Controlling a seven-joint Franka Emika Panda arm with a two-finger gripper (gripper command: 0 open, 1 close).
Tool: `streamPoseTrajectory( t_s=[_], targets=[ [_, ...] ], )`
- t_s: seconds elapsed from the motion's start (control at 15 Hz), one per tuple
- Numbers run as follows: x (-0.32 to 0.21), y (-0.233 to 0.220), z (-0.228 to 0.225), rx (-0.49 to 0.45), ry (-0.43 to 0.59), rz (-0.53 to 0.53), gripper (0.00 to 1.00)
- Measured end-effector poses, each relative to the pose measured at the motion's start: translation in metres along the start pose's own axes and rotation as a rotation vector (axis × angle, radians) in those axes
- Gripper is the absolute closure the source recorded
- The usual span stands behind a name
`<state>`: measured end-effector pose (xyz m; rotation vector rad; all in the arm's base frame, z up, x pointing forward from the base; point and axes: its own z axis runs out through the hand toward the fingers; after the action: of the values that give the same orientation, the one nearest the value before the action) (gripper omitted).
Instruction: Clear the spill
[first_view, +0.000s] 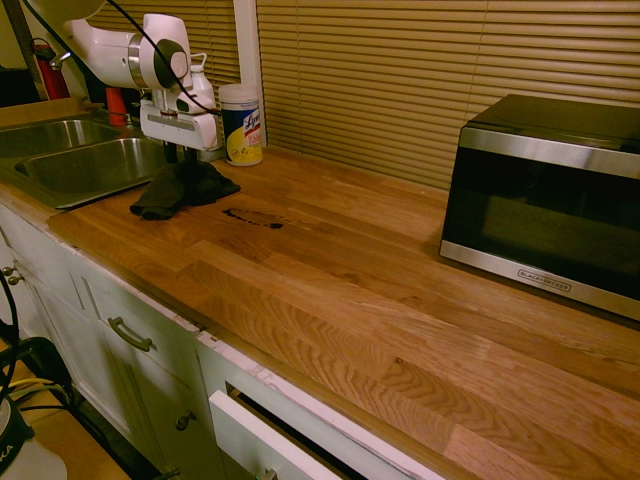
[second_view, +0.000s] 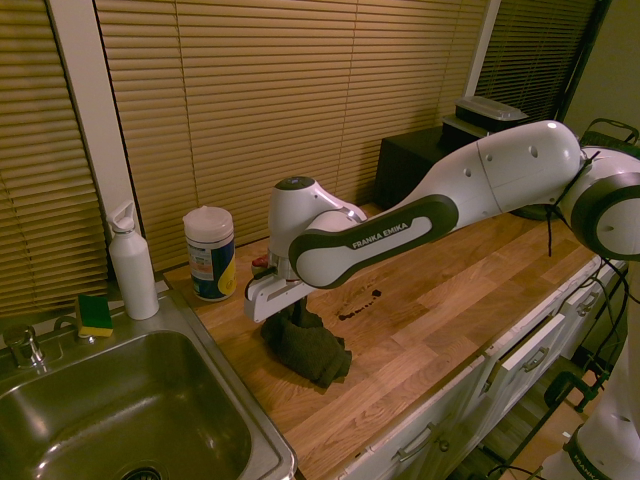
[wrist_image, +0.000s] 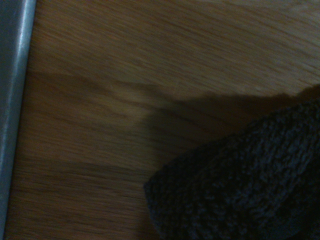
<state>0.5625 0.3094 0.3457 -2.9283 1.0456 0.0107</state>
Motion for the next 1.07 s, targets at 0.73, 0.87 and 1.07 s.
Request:
streamPoseTrajectory(
  t_s=[0.73,0.87,1.07],
  targets=[
    [0.050,0.028,-0.002,-0.024,-0.004,-0.002,1.00],
    [0.063,0.039,-0.003,-0.027,-0.004,0.014,1.00],
    [0.085,0.063,-0.005,-0.024,-0.002,0.043,1.00]
  ],
)
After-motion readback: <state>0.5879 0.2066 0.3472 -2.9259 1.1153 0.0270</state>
